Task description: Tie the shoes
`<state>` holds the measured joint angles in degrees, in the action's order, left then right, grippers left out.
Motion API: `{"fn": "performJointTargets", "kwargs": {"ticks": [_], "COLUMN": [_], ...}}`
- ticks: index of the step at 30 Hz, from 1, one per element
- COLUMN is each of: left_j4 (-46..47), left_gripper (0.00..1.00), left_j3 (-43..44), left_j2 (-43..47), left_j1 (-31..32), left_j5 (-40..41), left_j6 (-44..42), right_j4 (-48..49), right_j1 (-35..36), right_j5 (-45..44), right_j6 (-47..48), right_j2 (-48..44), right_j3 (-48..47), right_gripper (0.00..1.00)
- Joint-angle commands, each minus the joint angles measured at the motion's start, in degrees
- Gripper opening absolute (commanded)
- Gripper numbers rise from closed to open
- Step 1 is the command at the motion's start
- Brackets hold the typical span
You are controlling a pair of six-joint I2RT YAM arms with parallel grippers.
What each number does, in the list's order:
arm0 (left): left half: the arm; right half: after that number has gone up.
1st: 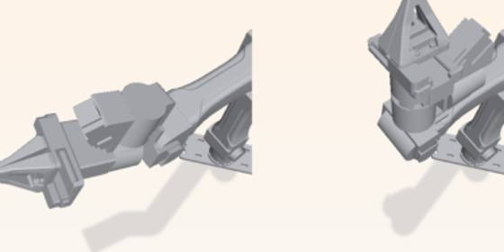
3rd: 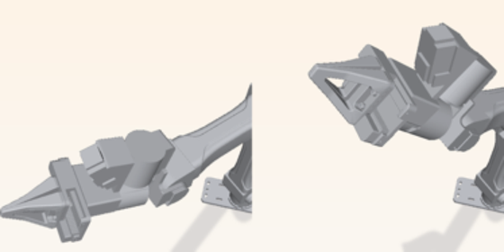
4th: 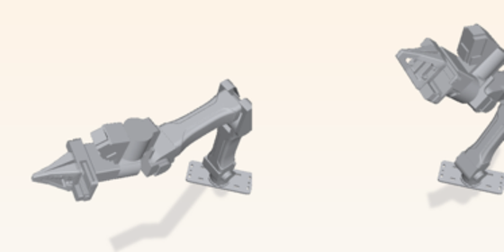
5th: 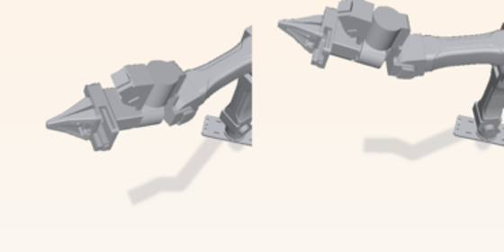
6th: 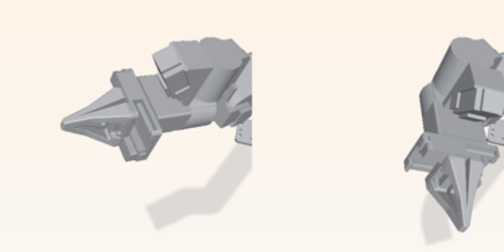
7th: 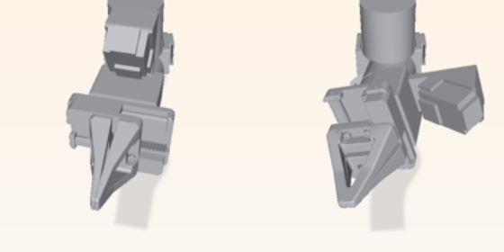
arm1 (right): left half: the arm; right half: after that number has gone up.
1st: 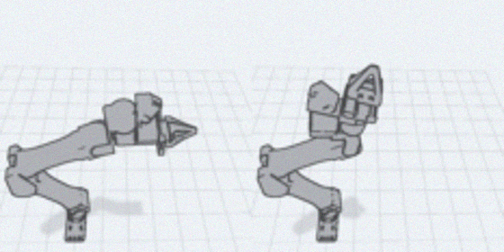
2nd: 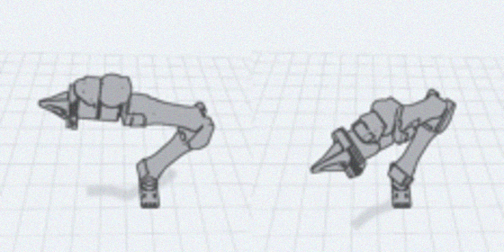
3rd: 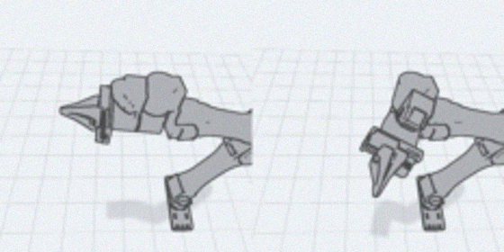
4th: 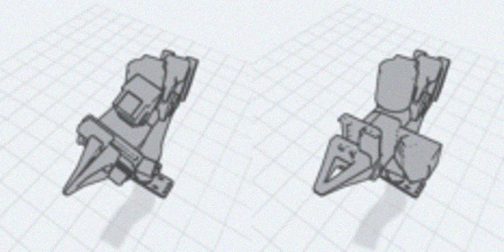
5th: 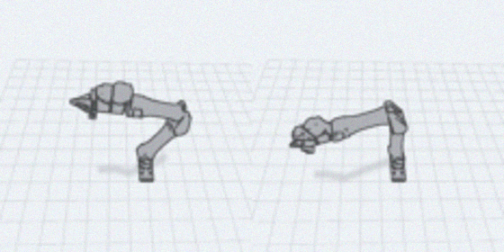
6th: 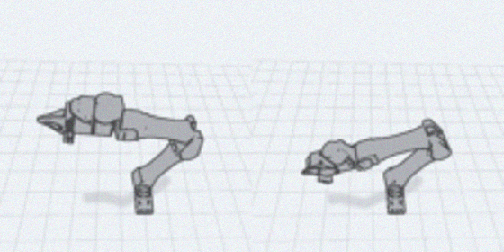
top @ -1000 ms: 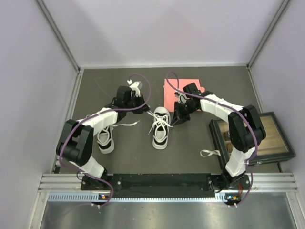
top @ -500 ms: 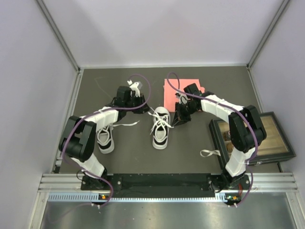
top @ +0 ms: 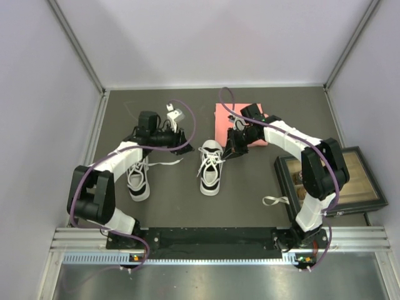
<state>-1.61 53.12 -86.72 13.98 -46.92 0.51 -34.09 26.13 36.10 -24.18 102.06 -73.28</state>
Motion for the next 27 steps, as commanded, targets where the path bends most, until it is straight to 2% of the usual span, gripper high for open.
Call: {"fn": "performJointTargets", "kwargs": {"ticks": [1,6,13,20,23,24,27], "left_j4": [-10.59,-12.98,-11.14,-8.5,-8.5,-8.59,-9.2], "left_gripper": [0.48,0.49,0.48,0.39,0.28,0.2,0.08], "left_j3": [1.54,3.48,4.97,6.55,7.08,7.08,6.91], "left_j2": [-0.55,-3.8,-6.88,-8.82,-9.52,-9.44,-8.65], "left_j1": [2.01,5.96,8.34,9.84,10.02,10.02,9.93], "left_j5": [-9.6,-8.02,-5.91,-3.89,-3.53,-3.53,-3.71], "left_j6": [-17.81,-23.89,-22.93,-21.08,-20.9,-20.9,-21.25], "right_j4": [0.16,-0.63,-0.63,-0.72,-0.89,-0.89,-0.98], "right_j1": [0.24,0.24,0.24,0.24,0.24,0.24,0.24], "right_j5": [1.43,1.34,0.82,0.82,0.82,0.73,0.38], "right_j6": [-0.16,0.28,-0.07,-0.16,-0.16,-0.16,-0.25], "right_j2": [0.24,0.24,0.42,1.03,1.12,1.12,1.21], "right_j3": [-2.58,-2.49,-2.49,-3.19,-3.28,-3.36,-3.37], "right_gripper": [0.09,0.16,0.22,0.24,0.24,0.24,0.27]}}
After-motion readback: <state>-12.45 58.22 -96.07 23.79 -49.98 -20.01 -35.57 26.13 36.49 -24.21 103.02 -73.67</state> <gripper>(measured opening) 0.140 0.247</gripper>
